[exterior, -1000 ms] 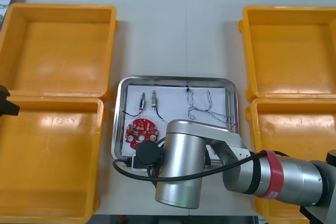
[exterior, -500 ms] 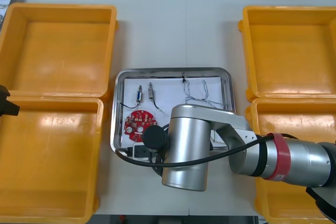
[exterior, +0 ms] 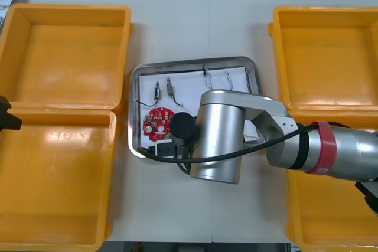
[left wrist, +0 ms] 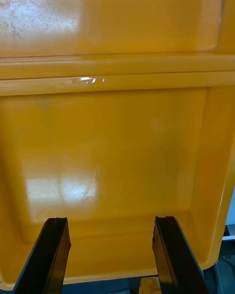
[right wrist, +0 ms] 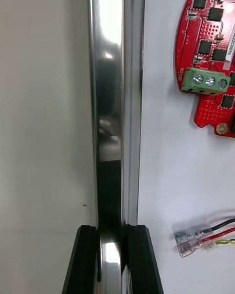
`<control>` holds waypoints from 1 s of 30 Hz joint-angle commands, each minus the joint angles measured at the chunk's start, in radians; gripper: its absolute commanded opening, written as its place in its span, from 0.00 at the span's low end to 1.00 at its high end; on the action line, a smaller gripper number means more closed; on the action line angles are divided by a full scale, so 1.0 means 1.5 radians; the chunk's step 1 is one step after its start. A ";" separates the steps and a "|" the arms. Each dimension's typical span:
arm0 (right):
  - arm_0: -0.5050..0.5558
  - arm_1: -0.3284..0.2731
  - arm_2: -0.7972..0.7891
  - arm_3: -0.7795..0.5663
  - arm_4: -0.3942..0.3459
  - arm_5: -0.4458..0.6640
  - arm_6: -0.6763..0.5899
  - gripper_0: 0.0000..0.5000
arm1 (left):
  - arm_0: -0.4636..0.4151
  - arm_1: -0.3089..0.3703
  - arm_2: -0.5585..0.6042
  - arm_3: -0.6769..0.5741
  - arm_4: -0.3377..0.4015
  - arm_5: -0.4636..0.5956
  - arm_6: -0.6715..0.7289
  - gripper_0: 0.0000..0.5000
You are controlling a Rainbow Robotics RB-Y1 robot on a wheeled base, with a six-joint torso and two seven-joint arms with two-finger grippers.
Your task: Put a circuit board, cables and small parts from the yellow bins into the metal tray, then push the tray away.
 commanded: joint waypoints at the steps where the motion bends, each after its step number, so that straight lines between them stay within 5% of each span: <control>1: -0.052 -0.004 0.008 0.025 -0.018 -0.019 0.037 0.00 | 0.011 0.027 0.017 -0.016 -0.002 -0.005 0.013 1.00; 21: -0.158 -0.003 -0.041 0.180 -0.109 -0.071 0.087 0.00 | 0.011 0.027 0.017 -0.016 -0.002 -0.005 0.013 1.00; 30: -0.208 0.013 -0.041 0.248 -0.110 -0.087 0.109 0.00 | 0.011 0.027 0.017 -0.016 -0.002 -0.005 0.013 1.00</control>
